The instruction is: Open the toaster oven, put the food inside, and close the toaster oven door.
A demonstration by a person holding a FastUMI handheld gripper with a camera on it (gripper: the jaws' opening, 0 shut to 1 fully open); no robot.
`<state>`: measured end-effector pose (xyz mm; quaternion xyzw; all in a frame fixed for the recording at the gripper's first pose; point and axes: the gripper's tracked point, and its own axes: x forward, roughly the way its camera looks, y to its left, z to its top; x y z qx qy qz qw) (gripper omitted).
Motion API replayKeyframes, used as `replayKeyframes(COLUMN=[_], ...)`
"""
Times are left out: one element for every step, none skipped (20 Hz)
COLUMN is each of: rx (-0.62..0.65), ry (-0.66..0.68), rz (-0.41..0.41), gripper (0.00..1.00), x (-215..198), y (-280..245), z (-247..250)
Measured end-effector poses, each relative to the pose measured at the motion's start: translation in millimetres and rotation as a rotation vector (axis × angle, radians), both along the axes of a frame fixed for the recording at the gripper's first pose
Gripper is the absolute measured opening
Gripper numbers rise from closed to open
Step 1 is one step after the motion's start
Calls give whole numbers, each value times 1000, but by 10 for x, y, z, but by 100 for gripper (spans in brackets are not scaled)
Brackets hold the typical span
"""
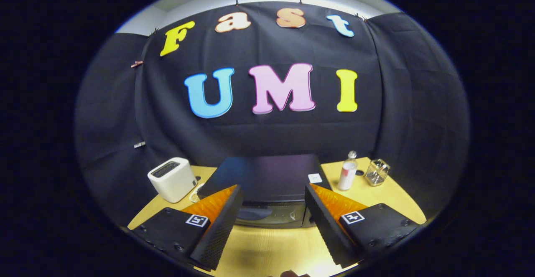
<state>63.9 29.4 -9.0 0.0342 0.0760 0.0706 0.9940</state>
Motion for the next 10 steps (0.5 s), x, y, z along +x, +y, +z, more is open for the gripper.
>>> replayKeyframes(rx=[-6, -17, -29, -37, -35, -25, -9, 4, 12, 9], ry=[-20, -37, -52, -73, -94, -118, -134, -148, -154, -164], rz=[-4, -12, -21, -36, -54, -70, -92, -106, -118, -127], gripper=[98, 98, 98, 98, 98, 98, 98, 98, 98, 98], x=[-47, -121, -176, -242, -305, -389, -451, -512, -546, -575], y=[-78, -163, -253, -338, -431, -489, -553, -601, -639, -669], z=[96, 157, 208, 278, 357, 440, 497, 539, 564, 586])
